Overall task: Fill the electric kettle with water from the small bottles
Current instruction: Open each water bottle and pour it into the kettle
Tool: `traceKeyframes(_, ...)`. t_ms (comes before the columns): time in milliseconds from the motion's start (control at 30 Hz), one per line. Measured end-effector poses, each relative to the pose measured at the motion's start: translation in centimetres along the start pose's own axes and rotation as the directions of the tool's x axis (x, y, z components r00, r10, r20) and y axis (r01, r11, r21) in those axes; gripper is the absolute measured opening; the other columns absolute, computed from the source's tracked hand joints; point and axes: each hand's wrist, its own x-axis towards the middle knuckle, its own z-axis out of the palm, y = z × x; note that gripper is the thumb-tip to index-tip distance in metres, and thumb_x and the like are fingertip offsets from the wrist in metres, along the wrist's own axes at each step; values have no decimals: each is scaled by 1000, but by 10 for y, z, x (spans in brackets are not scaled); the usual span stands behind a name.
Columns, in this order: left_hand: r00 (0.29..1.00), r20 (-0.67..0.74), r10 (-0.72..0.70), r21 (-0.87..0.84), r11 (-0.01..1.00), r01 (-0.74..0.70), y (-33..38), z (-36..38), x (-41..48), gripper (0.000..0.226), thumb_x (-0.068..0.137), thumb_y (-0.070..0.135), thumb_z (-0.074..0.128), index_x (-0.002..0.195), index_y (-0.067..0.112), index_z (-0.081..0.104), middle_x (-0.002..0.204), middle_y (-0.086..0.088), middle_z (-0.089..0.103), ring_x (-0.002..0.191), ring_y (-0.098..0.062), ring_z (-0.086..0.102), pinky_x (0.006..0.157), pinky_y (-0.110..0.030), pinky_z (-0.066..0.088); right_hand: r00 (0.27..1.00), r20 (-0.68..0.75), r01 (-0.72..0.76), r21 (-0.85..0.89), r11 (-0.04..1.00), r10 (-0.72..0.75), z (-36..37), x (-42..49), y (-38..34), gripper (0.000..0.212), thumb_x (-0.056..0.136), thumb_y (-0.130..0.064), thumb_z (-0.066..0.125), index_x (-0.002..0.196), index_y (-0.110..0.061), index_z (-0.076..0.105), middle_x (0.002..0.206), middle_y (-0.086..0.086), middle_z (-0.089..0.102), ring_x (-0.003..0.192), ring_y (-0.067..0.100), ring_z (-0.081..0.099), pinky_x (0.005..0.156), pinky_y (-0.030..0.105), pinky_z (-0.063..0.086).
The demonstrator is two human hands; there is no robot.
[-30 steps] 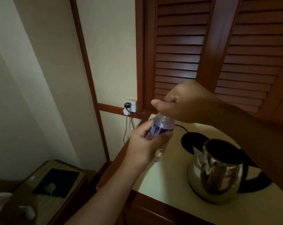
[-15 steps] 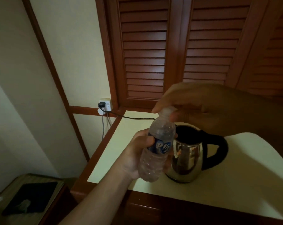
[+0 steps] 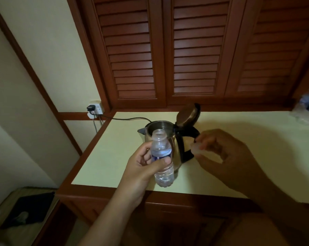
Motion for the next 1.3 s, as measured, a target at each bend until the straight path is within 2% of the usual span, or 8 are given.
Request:
traceKeyframes(233, 980, -188, -71, 10, 997, 74, -20, 11, -27, 42, 81, 11, 78, 121, 19, 72, 114, -11, 77, 106, -27, 74, 85, -33, 60, 899, -16, -436, -100, 894, 437, 19, -47, 99, 20, 88, -21, 76, 97, -32, 61, 108, -16, 68, 103, 2, 64, 87, 21, 49)
traceKeyframes(333, 970, -225, -86, 27, 995, 95, -25, 11, -32, 40, 83, 9, 78, 120, 20, 73, 113, -11, 77, 106, -27, 73, 86, -33, 60, 900, -10, -428, -192, 883, 435, 30, -48, 107, 21, 85, -26, 77, 98, -33, 61, 102, -16, 69, 95, 1, 64, 79, 18, 47)
traceKeyframes(467, 964, -248, -93, 50, 993, 109, -25, 13, -34, 40, 84, 10, 78, 122, 22, 72, 114, -10, 76, 108, -27, 73, 85, -33, 59, 964, -44, -260, -336, 905, 261, 40, -50, 125, 21, 83, -34, 79, 96, -29, 64, 99, -17, 69, 93, 5, 64, 90, 39, 52)
traceKeyframes(567, 962, -258, -87, 63, 992, 107, -24, 12, -35, 41, 83, 12, 79, 122, 23, 72, 114, -9, 77, 109, -28, 72, 88, -37, 58, 960, -35, -256, -510, 821, 278, 43, -52, 128, 51, 85, -62, 63, 120, -25, 57, 120, -6, 64, 114, 22, 59, 106, 48, 41)
traceKeyframes(700, 961, -274, -45, 117, 990, 80, -20, 11, -35, 44, 80, 16, 84, 121, 25, 72, 114, -8, 77, 110, -29, 72, 88, -39, 56, 887, 23, -308, -715, 628, 462, 49, -53, 120, 100, 80, -92, 25, 154, -25, 27, 167, 4, 18, 155, 31, 8, 122, 55, -4)
traceKeyframes(933, 954, -270, 134, 347, 937, -33, 18, 11, -19, 42, 84, 13, 82, 121, 30, 71, 112, 10, 77, 105, -9, 73, 76, -22, 60, 824, 73, -304, -780, 547, 561, 50, -50, 120, 115, 67, -102, 5, 160, -34, 4, 170, 2, -5, 155, 30, -12, 120, 61, -10)
traceKeyframes(1100, 936, -288, 201, 575, 818, 2, 43, 2, 3, 48, 82, 26, 87, 126, 35, 70, 104, 29, 73, 99, 11, 66, 67, -7, 54, 824, 74, -284, -804, 522, 562, 51, -50, 122, 116, 66, -102, 4, 160, -34, 3, 170, 2, -5, 155, 31, -11, 119, 62, -8)
traceKeyframes(1300, 931, -277, 238, 828, 550, 106, 60, -23, 40, 61, 77, 41, 89, 133, 33, 66, 119, 9, 74, 105, -14, 69, 83, -40, 61, 816, 71, -290, -809, 512, 574, 52, -49, 121, 115, 66, -101, 1, 160, -34, 0, 170, 1, -8, 155, 31, -14, 119, 62, -9)
